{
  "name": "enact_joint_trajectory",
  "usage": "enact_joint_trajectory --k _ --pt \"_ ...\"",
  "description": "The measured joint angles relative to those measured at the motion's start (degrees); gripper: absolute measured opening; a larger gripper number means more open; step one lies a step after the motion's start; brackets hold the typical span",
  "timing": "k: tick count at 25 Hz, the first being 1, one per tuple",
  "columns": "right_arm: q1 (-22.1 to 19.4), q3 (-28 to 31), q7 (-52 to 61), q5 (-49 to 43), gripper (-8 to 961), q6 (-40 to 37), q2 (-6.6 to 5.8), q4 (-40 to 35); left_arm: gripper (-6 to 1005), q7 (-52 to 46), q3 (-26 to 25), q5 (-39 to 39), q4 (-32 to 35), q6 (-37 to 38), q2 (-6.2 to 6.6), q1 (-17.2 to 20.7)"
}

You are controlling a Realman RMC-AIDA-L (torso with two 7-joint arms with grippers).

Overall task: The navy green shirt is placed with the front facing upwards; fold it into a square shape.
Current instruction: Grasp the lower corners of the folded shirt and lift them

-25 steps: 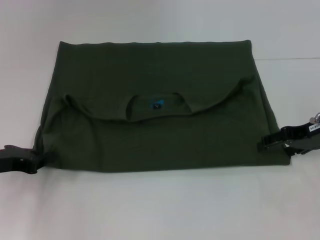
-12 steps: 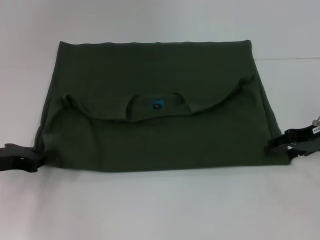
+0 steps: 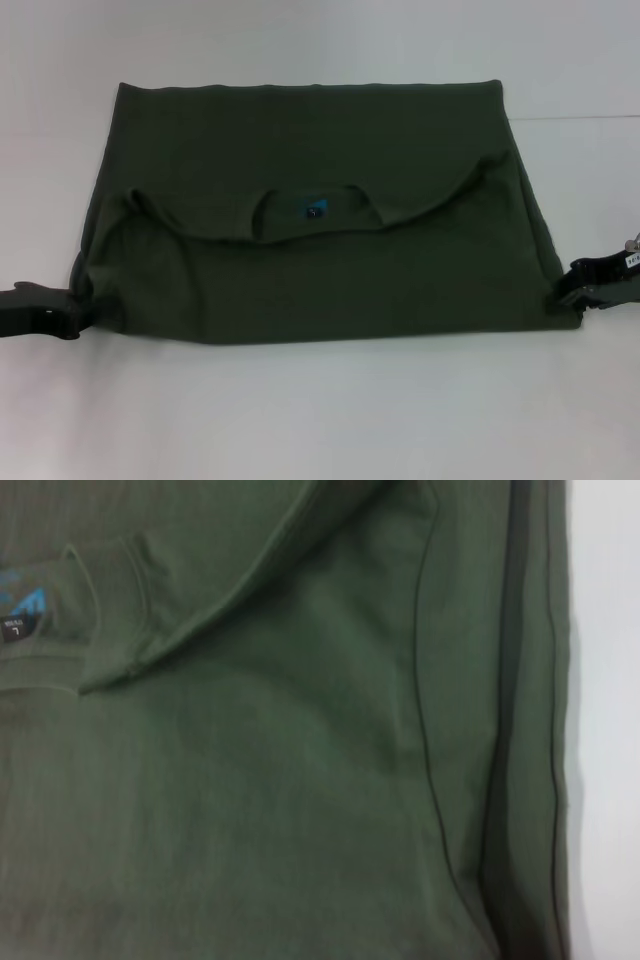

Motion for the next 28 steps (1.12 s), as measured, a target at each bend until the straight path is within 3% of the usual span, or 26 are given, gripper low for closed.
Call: enact_joint_trajectory --k 6,16,22,28 --pt "0.1 0.0 0.0 -1.4 208 0.0 0.30 0.0 51 0.0 0.1 0.0 0.0 0.0 0.00 -0.2" --pt "0.2 0.0 -1.5 -1.3 22 -0.9 -0.17 -0.4 52 -1.0 -0.1 0.2 0.2 1.3 0.34 -0.2" --pt "0.4 0.2 -3.9 -1.1 20 -3.8 -0.43 -0.7 51 -4.6 0.1 1.1 2.1 5.3 1.07 -0.3" --pt "0.3 0.0 -7.9 -1.4 21 -11.0 -1.29 -0.8 52 -9.0 0.2 8.3 4.5 13.4 2.32 -1.4"
